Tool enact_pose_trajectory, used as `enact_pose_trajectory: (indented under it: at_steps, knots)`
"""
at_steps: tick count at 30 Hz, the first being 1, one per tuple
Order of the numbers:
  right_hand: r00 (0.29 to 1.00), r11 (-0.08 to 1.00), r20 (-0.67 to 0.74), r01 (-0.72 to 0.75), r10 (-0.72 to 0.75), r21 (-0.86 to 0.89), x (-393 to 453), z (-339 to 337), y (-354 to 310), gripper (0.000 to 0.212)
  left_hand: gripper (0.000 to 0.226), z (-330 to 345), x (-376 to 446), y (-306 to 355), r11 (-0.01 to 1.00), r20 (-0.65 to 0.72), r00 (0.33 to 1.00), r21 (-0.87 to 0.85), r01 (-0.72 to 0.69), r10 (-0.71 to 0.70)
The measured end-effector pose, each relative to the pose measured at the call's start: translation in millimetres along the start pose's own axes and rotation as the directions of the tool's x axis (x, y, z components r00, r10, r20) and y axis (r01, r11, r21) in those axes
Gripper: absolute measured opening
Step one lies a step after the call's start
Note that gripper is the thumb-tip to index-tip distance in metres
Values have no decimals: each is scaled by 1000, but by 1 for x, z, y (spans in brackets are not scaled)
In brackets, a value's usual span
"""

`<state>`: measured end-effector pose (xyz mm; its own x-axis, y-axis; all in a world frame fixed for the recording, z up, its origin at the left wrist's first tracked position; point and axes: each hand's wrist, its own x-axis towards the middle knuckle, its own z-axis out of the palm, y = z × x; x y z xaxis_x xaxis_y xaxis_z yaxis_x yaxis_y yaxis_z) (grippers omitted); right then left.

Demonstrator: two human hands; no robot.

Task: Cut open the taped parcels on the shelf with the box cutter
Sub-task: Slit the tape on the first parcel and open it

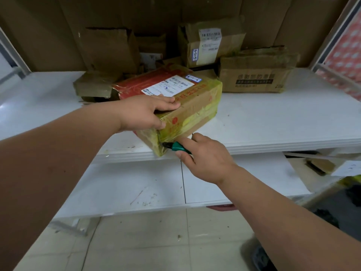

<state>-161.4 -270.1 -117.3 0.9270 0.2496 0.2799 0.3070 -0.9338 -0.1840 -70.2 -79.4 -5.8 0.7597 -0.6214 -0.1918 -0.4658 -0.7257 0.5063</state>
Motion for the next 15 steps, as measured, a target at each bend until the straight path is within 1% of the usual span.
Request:
enact_pose_trajectory:
  at_steps: [5, 8, 11, 15]
  knots:
    - [1000, 1000, -6, -15, 15, -12, -1, -4, 0, 43, 68, 0, -1, 0, 999, 0, 1000, 41, -29, 29]
    - [1000, 999, 3, -29, 29, -41, 2, -9, 3, 44, 68, -1, -4, 1, 999, -3, 999, 30, -43, 43]
    - [1000, 998, 13, 4, -3, -61, 6, -14, 8, 43, 68, -2, -5, 3, 996, -3, 999, 68, -52, 52]
    - [999, 998, 8, 39, -39, -46, 12, -14, 16, 44, 67, -4, -3, 4, 996, 6, 999, 82, -40, 39]
